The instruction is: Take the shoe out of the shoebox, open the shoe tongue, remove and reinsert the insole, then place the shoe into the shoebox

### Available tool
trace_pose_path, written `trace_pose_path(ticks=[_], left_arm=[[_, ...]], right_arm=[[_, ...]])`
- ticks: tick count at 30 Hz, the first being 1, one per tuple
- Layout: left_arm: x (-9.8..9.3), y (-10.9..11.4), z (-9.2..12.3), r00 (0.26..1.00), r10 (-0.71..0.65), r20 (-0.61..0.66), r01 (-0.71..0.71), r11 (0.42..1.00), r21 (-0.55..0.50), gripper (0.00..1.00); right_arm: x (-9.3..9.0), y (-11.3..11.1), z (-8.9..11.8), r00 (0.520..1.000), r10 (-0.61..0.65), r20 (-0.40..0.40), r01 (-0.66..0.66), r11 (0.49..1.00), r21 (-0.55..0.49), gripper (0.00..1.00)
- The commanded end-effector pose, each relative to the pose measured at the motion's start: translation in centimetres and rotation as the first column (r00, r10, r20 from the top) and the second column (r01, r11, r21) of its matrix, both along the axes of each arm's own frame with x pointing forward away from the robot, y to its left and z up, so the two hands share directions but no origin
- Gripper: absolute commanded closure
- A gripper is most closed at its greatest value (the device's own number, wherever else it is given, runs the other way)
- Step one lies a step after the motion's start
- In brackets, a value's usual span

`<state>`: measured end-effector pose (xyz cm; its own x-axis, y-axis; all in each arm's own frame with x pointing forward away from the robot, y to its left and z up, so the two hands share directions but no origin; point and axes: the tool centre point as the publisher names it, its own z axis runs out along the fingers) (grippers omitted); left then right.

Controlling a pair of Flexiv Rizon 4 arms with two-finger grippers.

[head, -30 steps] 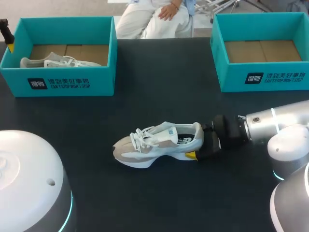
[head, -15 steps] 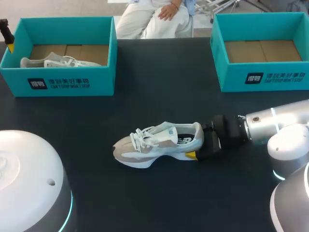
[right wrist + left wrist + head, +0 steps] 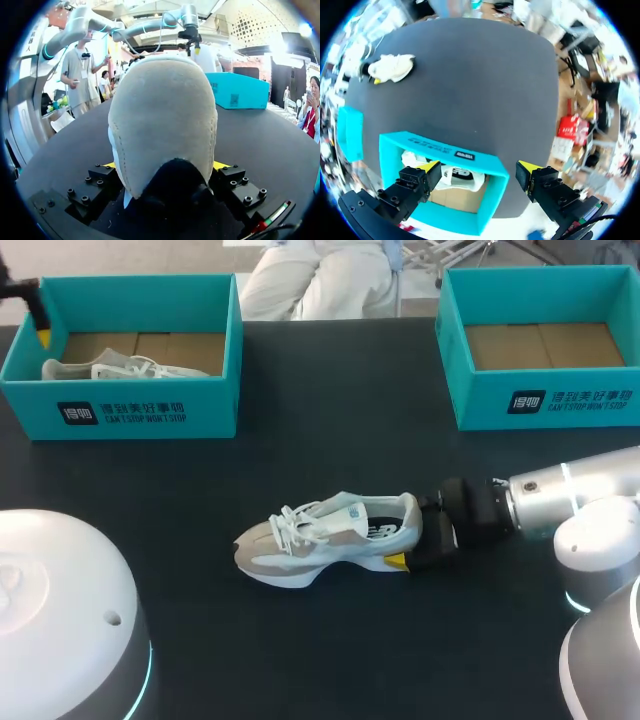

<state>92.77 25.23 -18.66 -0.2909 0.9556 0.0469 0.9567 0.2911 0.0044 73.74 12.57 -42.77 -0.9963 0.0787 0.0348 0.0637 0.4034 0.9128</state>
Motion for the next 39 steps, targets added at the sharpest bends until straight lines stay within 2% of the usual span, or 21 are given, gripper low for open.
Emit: trace_pose_path(ticks=[1,5,11,13,15,34,37,39], left_arm=[[-2.5,-3.4,0.5,0.99,0.118,0.077,-0.125,0.988,0.09,0.0],[-3.7,-6.0,1.4,0.983,0.142,0.114,-0.152,0.985,0.081,0.0],[-5.5,-8.3,2.9,0.967,0.21,0.142,-0.216,0.976,0.025,0.0],[-6.4,-9.3,3.1,0.964,0.216,0.153,-0.225,0.973,0.046,0.0],[-7.2,-10.3,3.1,0.974,0.156,0.165,-0.174,0.979,0.104,0.0],[-7.2,-10.3,3.1,0.974,0.156,0.165,-0.174,0.979,0.104,0.0],[-8.3,-12.0,2.8,0.974,0.142,0.177,-0.162,0.981,0.103,0.0],[-9.1,-13.1,2.5,0.982,0.074,0.174,-0.091,0.991,0.094,0.0]], right_arm=[[0.3,0.5,-1.2,1.0,0.0,0.0,0.0,1.0,-0.005,1.0],[0.3,0.5,-1.2,1.0,0.0,0.0,0.0,1.0,-0.005,1.0],[0.3,0.5,-1.2,1.0,0.0,0.0,0.0,1.0,-0.005,1.0],[0.3,0.5,-1.2,1.0,0.0,0.0,0.0,1.0,-0.005,1.0],[0.3,0.5,-1.2,1.0,0.0,0.0,0.0,1.0,-0.005,1.0],[0.3,0.5,-1.2,1.0,0.0,0.0,0.0,1.0,-0.005,1.0],[0.3,0.5,-1.2,1.0,0.0,0.0,0.0,1.0,-0.005,1.0],[0.3,0.5,-1.2,1.0,0.0,0.0,0.0,1.0,-0.005,1.0]])
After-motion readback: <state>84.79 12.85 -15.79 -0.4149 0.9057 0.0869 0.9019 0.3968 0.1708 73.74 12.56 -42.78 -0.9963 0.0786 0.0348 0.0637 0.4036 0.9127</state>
